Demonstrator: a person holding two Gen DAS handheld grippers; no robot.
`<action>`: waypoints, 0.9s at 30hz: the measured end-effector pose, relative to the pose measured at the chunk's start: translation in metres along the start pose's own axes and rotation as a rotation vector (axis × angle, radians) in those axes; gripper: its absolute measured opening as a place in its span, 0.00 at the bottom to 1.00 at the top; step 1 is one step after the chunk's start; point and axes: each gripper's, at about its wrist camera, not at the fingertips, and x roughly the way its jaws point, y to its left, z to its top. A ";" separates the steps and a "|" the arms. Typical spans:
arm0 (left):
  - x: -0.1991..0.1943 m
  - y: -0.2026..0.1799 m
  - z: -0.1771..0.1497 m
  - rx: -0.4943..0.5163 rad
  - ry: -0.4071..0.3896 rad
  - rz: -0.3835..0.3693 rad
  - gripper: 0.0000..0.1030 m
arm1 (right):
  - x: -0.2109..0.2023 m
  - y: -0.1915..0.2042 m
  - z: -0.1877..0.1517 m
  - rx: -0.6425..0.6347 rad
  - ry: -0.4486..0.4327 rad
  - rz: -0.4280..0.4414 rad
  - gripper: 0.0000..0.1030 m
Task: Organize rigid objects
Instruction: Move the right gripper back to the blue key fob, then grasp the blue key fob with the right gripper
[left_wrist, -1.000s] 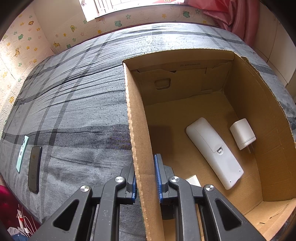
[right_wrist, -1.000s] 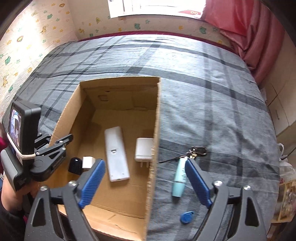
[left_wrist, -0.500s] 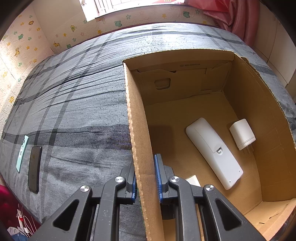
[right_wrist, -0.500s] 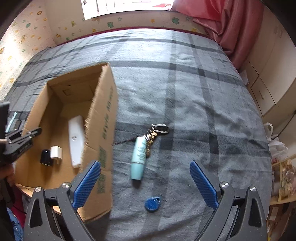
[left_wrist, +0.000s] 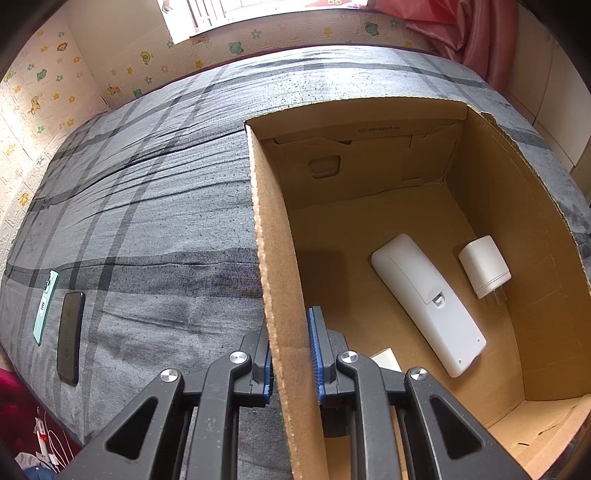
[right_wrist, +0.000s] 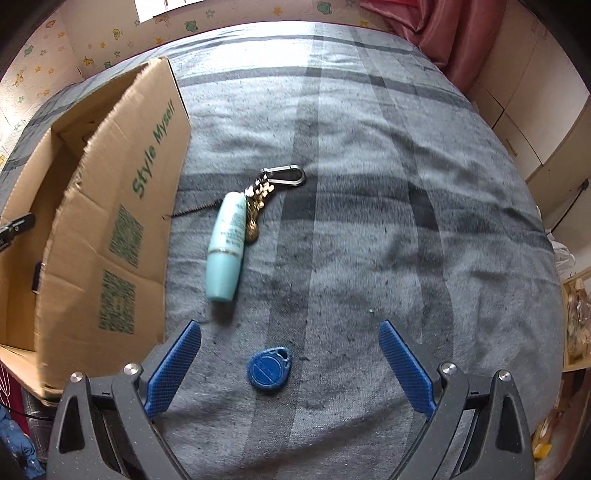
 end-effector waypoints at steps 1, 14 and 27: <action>0.000 0.000 0.000 0.000 0.000 0.000 0.17 | 0.003 0.000 -0.001 0.004 0.008 0.001 0.96; 0.000 -0.003 0.000 0.006 0.001 0.008 0.17 | 0.039 -0.002 -0.019 0.010 0.050 -0.031 0.96; -0.002 -0.003 0.000 0.004 -0.002 0.008 0.17 | 0.021 0.016 -0.036 -0.041 0.037 -0.061 0.27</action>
